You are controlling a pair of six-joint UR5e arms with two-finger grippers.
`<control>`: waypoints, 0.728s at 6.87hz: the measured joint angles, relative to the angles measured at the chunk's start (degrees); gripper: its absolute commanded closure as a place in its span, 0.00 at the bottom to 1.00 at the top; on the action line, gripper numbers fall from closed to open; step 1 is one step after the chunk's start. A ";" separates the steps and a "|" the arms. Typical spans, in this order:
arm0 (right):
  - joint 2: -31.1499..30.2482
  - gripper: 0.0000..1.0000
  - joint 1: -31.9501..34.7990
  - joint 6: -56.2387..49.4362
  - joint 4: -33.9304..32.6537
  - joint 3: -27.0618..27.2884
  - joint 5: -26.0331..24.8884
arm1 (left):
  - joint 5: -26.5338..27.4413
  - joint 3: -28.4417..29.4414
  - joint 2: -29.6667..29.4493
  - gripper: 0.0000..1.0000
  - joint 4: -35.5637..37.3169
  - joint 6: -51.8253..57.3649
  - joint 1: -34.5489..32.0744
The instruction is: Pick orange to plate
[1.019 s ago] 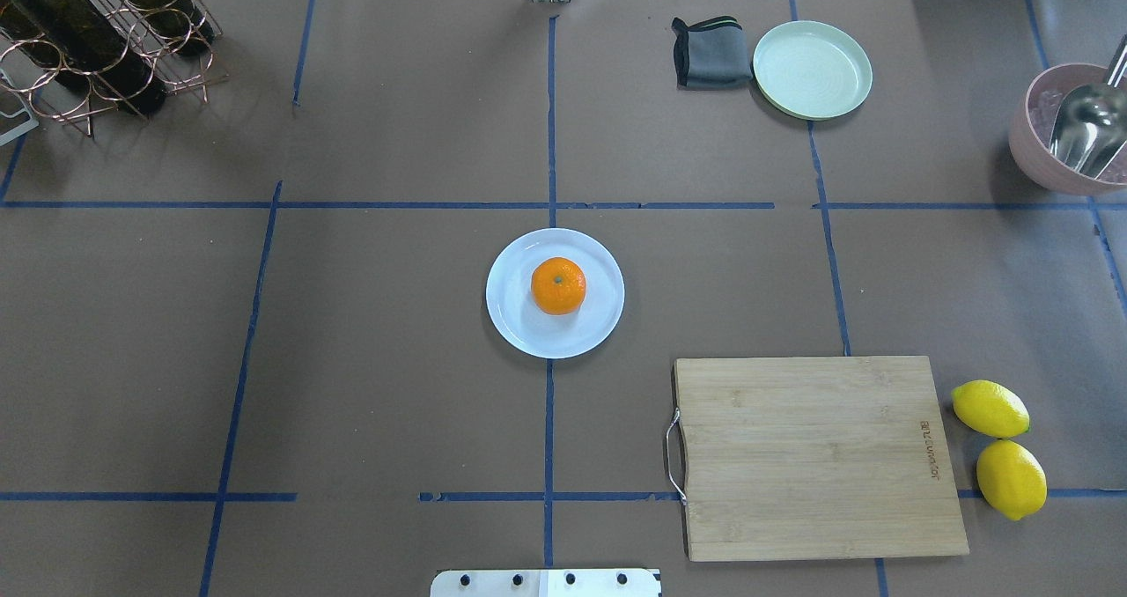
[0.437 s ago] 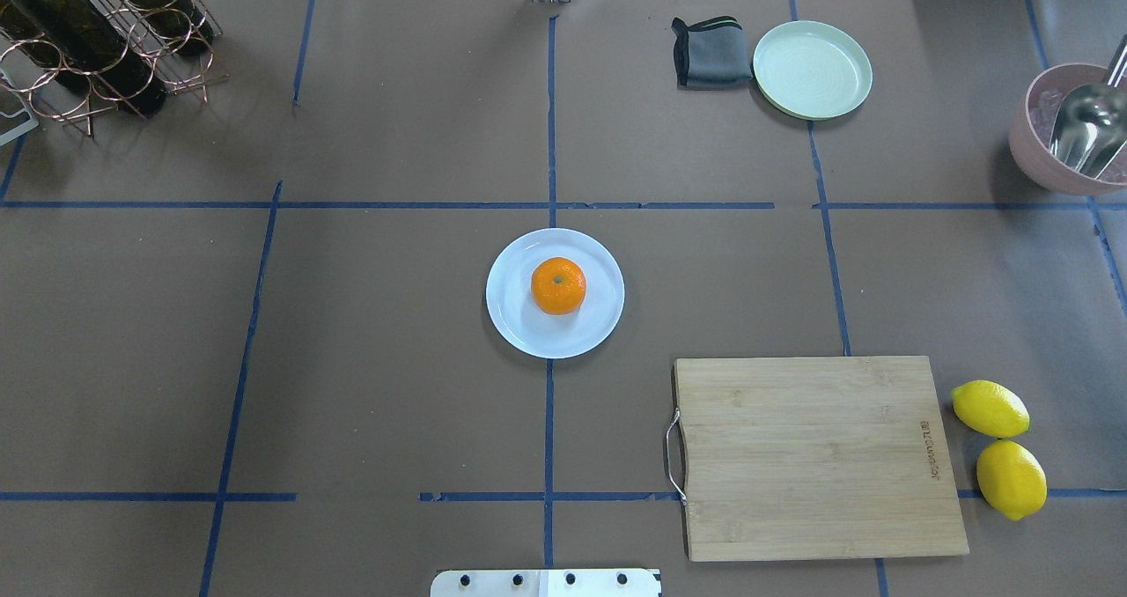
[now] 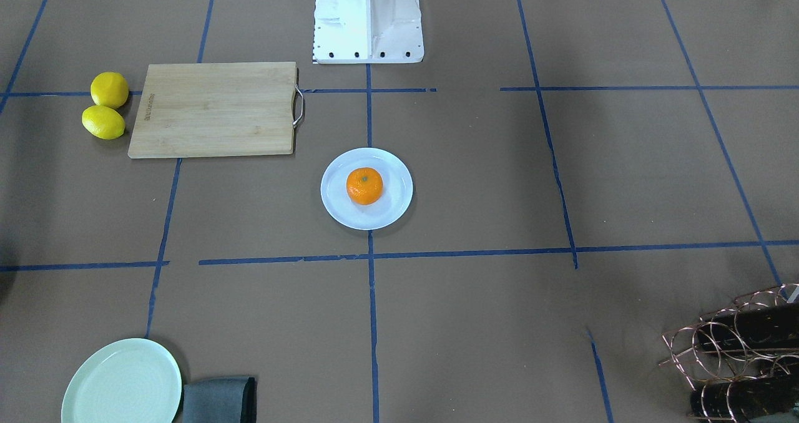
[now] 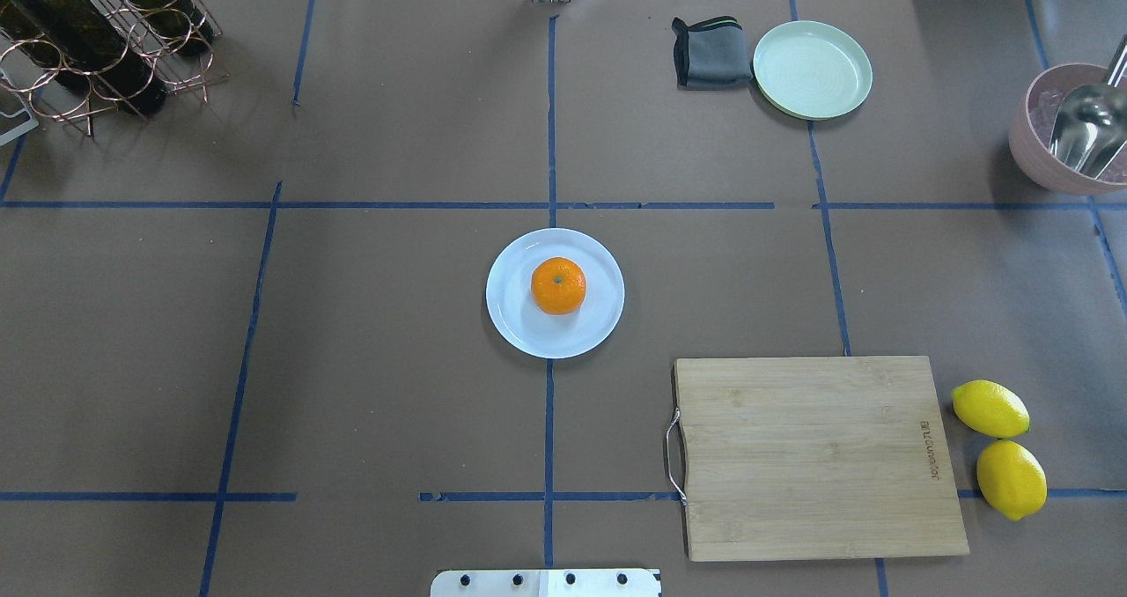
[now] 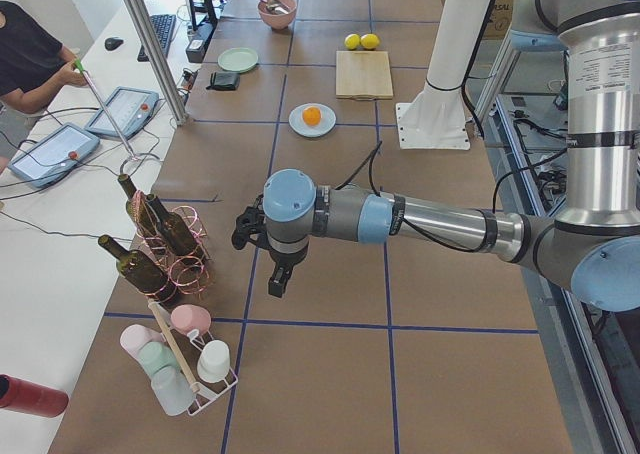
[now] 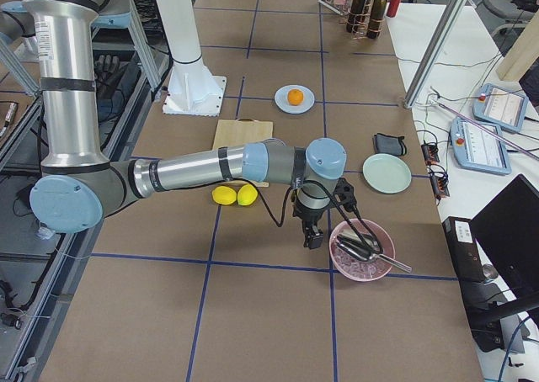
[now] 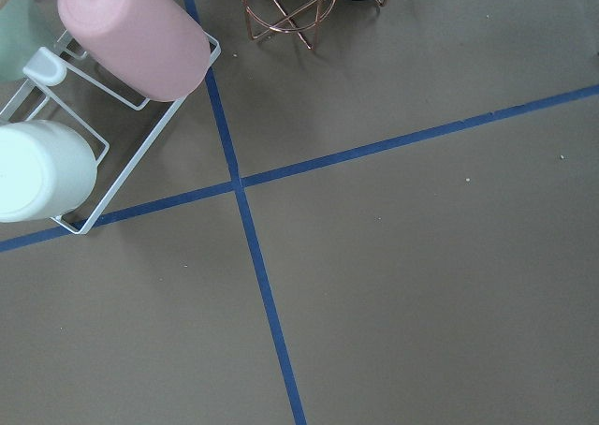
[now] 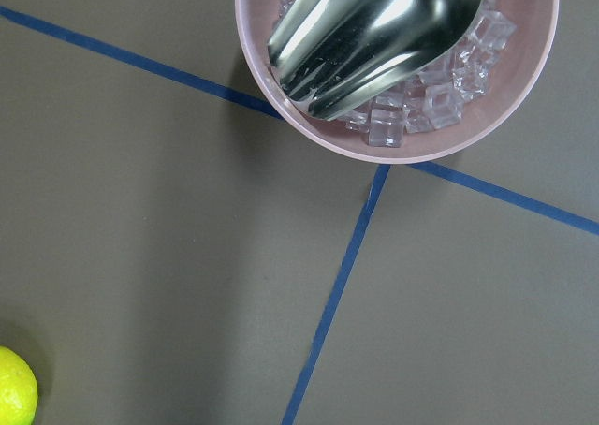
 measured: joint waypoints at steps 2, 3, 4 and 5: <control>0.08 0.00 -0.01 0.09 -0.04 0.73 -0.03 | -0.19 -0.07 -0.15 0.00 -2.02 0.04 0.10; 0.15 0.00 -0.01 0.05 -0.02 0.74 -0.03 | -0.33 -0.28 -0.08 0.00 -3.23 0.10 0.19; 0.27 0.00 -0.01 0.01 -0.01 0.63 -0.05 | -0.53 -0.49 0.05 0.00 -3.77 0.16 0.31; 0.53 0.00 -0.01 0.02 -0.02 0.54 -0.03 | -0.75 -0.61 0.25 0.00 -3.93 0.17 0.39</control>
